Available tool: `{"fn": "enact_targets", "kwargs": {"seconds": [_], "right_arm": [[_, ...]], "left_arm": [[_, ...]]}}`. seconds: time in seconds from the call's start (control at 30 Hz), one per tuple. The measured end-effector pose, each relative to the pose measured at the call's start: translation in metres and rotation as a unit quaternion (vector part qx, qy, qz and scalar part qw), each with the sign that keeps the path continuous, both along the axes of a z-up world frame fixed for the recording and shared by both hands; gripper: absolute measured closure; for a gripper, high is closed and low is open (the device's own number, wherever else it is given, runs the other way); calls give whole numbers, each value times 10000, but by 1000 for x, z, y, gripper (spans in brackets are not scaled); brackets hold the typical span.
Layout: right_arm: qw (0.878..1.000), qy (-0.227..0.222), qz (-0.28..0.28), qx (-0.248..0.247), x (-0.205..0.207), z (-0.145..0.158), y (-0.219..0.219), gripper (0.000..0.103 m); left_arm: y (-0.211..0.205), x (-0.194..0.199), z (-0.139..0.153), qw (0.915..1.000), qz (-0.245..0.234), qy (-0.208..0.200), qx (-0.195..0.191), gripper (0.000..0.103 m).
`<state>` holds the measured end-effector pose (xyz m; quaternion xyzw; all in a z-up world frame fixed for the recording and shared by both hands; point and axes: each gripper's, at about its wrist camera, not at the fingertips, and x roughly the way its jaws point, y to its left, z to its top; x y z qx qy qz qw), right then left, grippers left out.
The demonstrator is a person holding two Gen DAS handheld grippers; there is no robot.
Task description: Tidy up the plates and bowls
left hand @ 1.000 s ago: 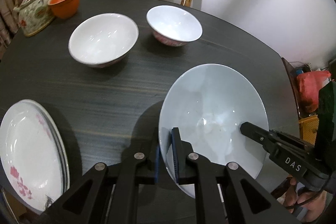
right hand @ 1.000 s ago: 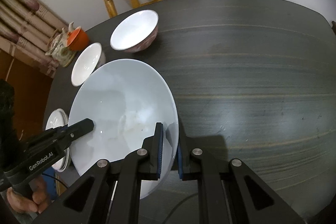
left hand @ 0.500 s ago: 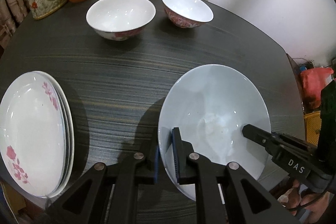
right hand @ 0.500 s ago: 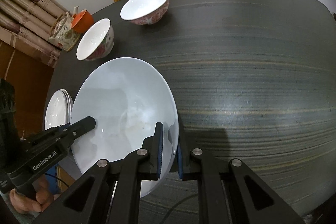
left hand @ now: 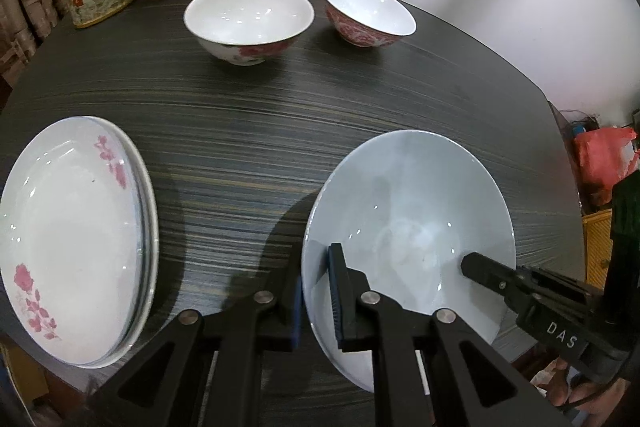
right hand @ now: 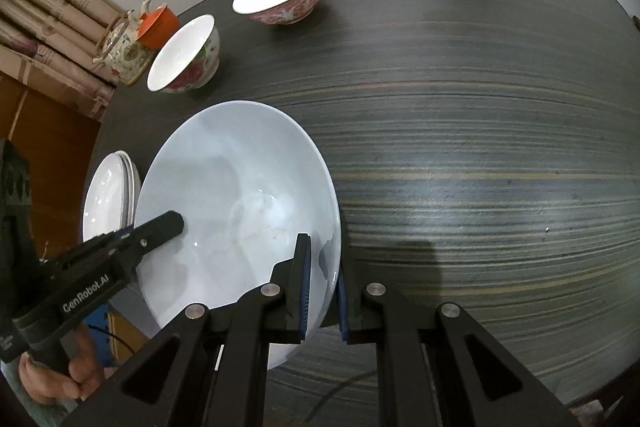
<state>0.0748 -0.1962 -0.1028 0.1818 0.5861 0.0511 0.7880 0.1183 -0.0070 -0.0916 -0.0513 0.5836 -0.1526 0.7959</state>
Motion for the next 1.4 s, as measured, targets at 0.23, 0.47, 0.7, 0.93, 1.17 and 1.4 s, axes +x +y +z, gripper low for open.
{"fn": "enact_targets", "kwargs": {"seconds": [0.23,0.47,0.7,0.93,1.17,1.4], "right_arm": [[10000,28,78,50,-5,-3,18,91],[9999,54,126,78,-6,-5,30,91],[9998,108,157,74,-4,-8,39,91],[9997,177,149,101,-4,-14,40,91],[9995,214,137,160,-3,-17,37,89],[9998,117,90,141,-3,-11,35,89]], "left_arm": [[22,-8,-2,10000,67,4,20,92],[33,-15,-5,9999,130,40,20,91],[40,-16,-9,9998,162,70,41,91],[38,-13,-15,9998,131,102,72,91],[36,-14,-15,9999,61,62,143,90],[33,-14,-12,9996,-2,77,273,88]]}}
